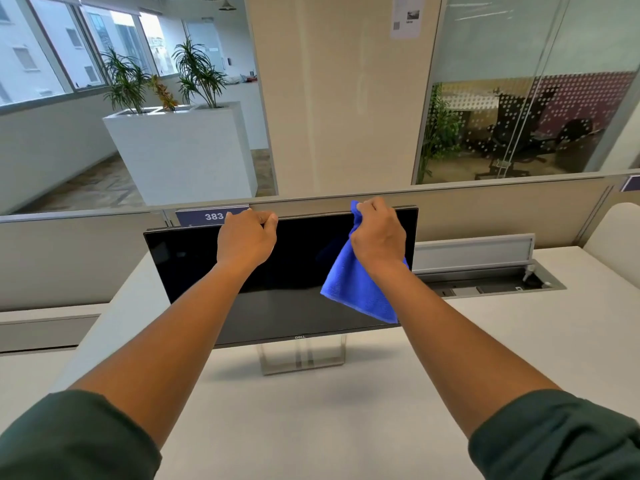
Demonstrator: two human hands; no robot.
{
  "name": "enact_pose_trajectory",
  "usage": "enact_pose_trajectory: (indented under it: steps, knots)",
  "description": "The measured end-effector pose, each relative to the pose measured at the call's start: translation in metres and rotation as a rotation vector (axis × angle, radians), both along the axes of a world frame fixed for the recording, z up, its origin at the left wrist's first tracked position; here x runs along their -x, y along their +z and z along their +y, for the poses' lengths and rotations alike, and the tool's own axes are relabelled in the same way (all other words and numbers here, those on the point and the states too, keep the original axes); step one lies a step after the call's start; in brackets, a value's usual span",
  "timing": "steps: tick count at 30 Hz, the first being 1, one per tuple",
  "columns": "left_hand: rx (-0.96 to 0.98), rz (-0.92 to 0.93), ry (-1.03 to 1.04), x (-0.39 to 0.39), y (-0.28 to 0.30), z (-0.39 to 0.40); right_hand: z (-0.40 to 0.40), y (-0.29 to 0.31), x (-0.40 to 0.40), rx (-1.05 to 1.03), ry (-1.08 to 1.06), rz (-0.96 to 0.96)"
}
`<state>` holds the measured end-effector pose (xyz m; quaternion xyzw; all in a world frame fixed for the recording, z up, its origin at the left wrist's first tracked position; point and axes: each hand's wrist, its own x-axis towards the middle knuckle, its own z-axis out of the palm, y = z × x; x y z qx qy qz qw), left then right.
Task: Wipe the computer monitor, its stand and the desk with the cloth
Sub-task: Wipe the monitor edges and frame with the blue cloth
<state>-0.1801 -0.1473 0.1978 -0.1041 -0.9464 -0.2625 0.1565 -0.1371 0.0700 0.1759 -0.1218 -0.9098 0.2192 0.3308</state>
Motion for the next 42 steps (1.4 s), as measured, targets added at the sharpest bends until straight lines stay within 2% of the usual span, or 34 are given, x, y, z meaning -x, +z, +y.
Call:
enact_pose_trajectory:
  steps: [6,9,12,14,19,22,27,30,32,35,37,39,42]
  knots:
    - [-0.027,0.024,0.029,-0.004,-0.003,0.004,-0.017,-0.004,0.002,-0.121,0.15,-0.001]
    - [0.021,0.012,0.047,-0.008,0.0,0.014,0.001,-0.005,0.001,-0.201,0.224,-0.039]
    - [0.066,-0.003,0.05,-0.011,0.003,0.029,0.029,-0.007,-0.002,-0.188,0.207,-0.021]
    - [0.078,-0.006,0.038,-0.013,0.002,0.039,0.048,-0.011,-0.005,-0.13,0.172,0.027]
    - [0.072,-0.026,-0.043,-0.016,0.004,0.073,0.082,-0.017,-0.012,0.268,0.043,0.205]
    - [0.137,-0.015,-0.101,-0.018,0.006,0.091,0.086,-0.023,-0.01,0.439,0.008,0.21]
    - [0.199,0.043,-0.152,-0.018,0.002,0.114,0.088,-0.036,-0.009,0.54,-0.041,0.195]
    - [0.21,0.062,-0.131,-0.017,-0.003,0.12,0.083,-0.029,-0.008,0.506,-0.012,0.251]
    - [0.209,0.069,-0.127,-0.02,-0.005,0.125,0.079,-0.021,-0.008,0.369,0.04,0.283]
    - [0.201,0.063,-0.115,-0.022,-0.006,0.131,0.074,-0.012,-0.005,0.156,0.107,0.231]
    - [0.19,0.057,-0.103,-0.022,-0.007,0.133,0.076,-0.011,-0.001,0.122,0.088,0.197]
    - [0.18,0.044,-0.095,-0.022,-0.008,0.133,0.08,-0.017,0.001,0.234,0.077,0.235]
    - [0.177,0.039,-0.094,-0.021,-0.008,0.133,0.083,-0.034,0.001,0.572,0.035,0.348]
